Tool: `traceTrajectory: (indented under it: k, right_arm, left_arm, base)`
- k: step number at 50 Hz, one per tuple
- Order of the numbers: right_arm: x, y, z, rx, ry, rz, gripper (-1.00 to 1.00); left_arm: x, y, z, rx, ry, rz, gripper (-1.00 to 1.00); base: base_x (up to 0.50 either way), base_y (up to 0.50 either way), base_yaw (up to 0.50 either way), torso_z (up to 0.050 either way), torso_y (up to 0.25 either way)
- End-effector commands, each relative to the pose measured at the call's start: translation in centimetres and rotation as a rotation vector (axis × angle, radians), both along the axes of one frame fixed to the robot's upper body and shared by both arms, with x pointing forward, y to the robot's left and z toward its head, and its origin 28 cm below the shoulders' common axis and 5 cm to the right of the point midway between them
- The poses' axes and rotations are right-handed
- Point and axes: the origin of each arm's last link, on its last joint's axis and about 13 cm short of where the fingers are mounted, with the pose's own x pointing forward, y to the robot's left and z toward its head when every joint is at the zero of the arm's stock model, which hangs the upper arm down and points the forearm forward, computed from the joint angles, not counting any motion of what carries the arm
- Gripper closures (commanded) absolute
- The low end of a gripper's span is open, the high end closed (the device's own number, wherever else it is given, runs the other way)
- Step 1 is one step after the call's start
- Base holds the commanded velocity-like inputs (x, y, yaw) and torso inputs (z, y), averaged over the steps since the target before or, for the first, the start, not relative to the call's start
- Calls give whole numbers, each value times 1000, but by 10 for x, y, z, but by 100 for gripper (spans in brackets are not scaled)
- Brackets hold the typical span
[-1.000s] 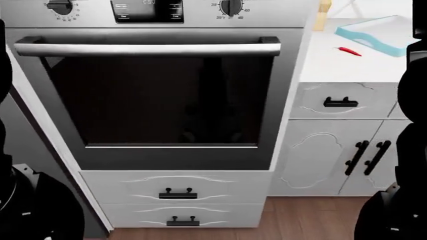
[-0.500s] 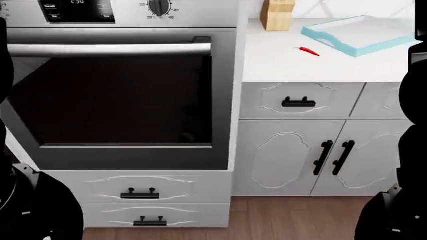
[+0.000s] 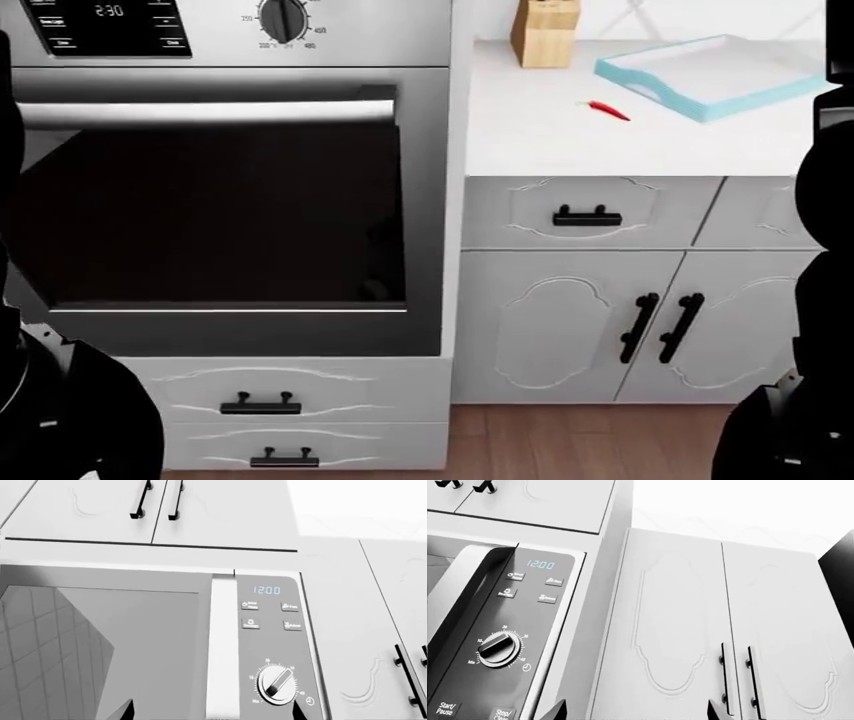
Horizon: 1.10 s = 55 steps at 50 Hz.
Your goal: Open the microwave door
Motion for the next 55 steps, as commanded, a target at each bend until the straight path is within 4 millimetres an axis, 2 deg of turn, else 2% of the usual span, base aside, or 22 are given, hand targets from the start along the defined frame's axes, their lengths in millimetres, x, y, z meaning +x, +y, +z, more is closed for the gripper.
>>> traceTrajectory:
  k: [1, 21, 28, 37, 55]
  right_arm:
    - [0, 0, -1, -1, 2, -1, -100]
    - [-1, 0, 0, -1, 0, -1, -100]
    - [-3, -1, -1, 4, -2, -3, -100]
    - [-3, -2, -1, 4, -2, -6, -100]
    - [-6, -3, 1, -1, -4, -13, -100]
  left_arm:
    - [1, 0, 0, 0, 1, 1, -100]
    - [0, 1, 3, 1, 0, 3, -100]
    - [7, 0, 14, 21, 21, 2, -100]
    - [37, -6, 27, 84, 109, 7, -100]
    - [84, -9, 44, 98, 189, 54, -100]
  base:
    - [293, 0, 0, 0, 0]
    - [253, 0, 0, 0, 0]
    - [0, 0, 0, 0, 0]
    - [0, 0, 0, 0, 0]
    - [0, 0, 0, 0, 0]
